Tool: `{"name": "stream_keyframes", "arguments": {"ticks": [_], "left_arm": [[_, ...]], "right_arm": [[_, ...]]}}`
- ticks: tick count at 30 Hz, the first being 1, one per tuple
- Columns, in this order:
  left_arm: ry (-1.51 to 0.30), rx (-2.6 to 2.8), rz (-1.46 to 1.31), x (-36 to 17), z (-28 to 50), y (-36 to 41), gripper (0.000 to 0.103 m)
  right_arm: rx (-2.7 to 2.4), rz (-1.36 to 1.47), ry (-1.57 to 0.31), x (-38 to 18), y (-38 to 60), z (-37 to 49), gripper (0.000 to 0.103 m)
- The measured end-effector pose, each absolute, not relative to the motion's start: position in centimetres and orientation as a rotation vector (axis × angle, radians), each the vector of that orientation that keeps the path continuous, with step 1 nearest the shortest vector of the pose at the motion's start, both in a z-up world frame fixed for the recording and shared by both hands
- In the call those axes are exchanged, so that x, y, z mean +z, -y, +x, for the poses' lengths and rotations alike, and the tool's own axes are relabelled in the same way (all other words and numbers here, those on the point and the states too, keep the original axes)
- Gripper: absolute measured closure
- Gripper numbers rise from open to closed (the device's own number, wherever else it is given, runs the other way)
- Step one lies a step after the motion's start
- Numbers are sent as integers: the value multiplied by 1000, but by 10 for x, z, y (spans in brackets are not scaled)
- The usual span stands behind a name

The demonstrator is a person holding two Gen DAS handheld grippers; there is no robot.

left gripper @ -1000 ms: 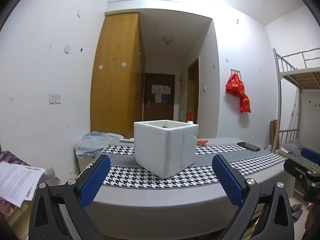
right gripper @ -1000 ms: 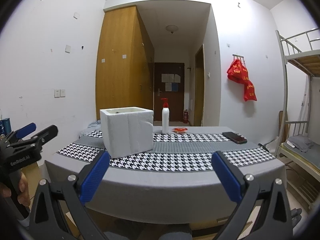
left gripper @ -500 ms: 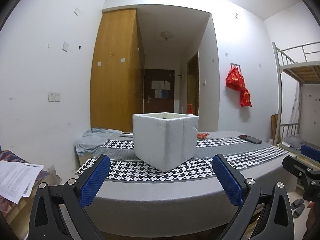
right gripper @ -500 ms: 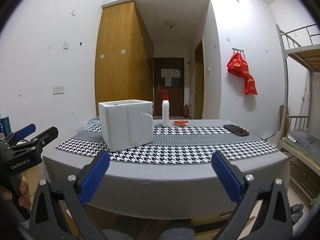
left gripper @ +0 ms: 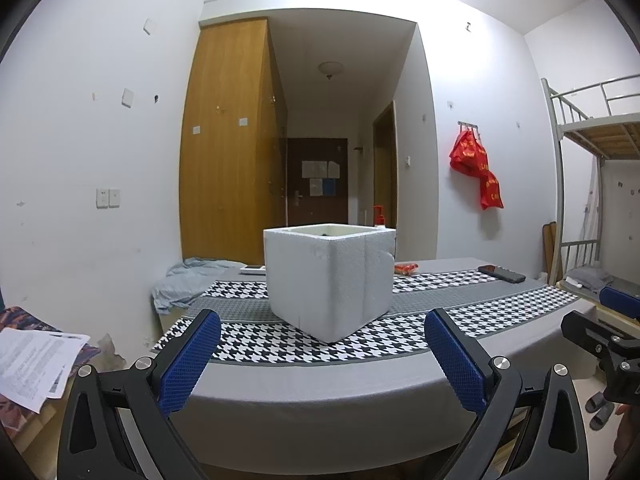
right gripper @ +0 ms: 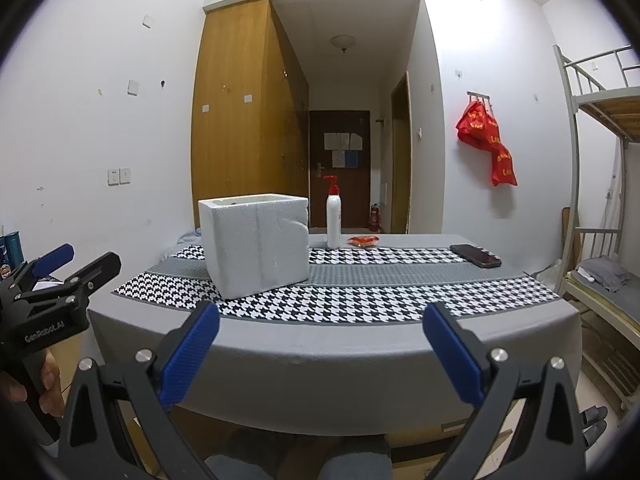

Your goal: Organize soft objects

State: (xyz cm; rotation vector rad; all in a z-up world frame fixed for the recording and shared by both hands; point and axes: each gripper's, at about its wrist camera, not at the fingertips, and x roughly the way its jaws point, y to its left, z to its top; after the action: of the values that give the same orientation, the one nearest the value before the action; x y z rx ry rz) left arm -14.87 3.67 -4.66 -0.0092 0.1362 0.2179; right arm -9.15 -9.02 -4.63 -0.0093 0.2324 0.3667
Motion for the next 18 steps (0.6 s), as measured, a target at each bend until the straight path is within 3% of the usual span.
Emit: {"name": "stream_keyframes", "arguments": {"ticks": [18], "left_arm": [[-132,210,-1,-45,-151,-35,1]], "right_arm": [[372,-14,-226,-47,89,-97,0]]}}
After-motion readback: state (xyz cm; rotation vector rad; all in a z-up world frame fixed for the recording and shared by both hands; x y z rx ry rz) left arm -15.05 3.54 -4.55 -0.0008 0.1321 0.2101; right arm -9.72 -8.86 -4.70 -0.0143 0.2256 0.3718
